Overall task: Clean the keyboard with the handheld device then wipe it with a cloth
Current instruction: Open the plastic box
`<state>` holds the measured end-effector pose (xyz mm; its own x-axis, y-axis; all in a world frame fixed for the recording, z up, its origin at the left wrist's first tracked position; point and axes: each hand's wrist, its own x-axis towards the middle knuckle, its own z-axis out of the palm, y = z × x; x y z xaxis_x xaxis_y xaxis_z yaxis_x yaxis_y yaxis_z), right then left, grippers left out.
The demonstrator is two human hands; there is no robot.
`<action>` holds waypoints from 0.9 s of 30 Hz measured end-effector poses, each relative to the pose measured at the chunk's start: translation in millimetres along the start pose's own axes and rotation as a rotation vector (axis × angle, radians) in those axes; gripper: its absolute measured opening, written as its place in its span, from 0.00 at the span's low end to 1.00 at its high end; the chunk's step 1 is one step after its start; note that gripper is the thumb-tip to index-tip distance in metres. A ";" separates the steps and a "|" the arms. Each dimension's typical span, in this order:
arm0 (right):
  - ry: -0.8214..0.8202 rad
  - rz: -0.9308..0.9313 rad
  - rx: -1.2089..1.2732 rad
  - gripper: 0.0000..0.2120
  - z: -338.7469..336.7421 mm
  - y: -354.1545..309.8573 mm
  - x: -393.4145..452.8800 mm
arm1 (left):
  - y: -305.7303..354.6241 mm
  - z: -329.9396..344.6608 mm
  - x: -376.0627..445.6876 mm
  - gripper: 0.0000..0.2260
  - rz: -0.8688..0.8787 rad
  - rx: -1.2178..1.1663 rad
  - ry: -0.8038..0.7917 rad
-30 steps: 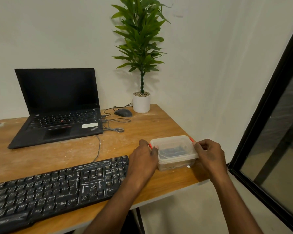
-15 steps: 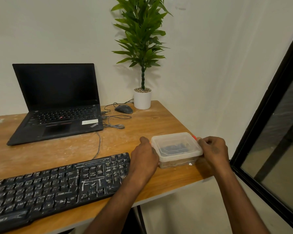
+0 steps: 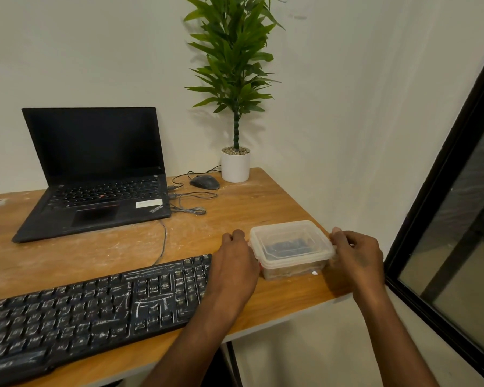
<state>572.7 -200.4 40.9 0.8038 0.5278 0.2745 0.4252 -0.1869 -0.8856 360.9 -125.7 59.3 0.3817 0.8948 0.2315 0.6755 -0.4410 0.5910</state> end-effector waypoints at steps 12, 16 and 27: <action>0.010 -0.081 -0.082 0.09 1.5 -9.9 -9.4 | -0.6 5.6 -1.5 0.13 0.065 -0.062 0.085; 0.029 -0.124 -0.091 0.08 1.7 -14.1 -10.0 | -0.1 2.8 -2.8 0.13 0.064 -0.123 0.120; -0.052 -0.184 -0.135 0.12 3.4 -49.8 5.5 | -3.7 -12.1 41.8 0.13 0.101 -0.185 0.171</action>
<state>554.5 -185.5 85.3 0.6869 0.6042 0.4038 0.6168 -0.1909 -0.7636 366.7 -85.8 76.2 0.3183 0.8525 0.4146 0.5068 -0.5227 0.6856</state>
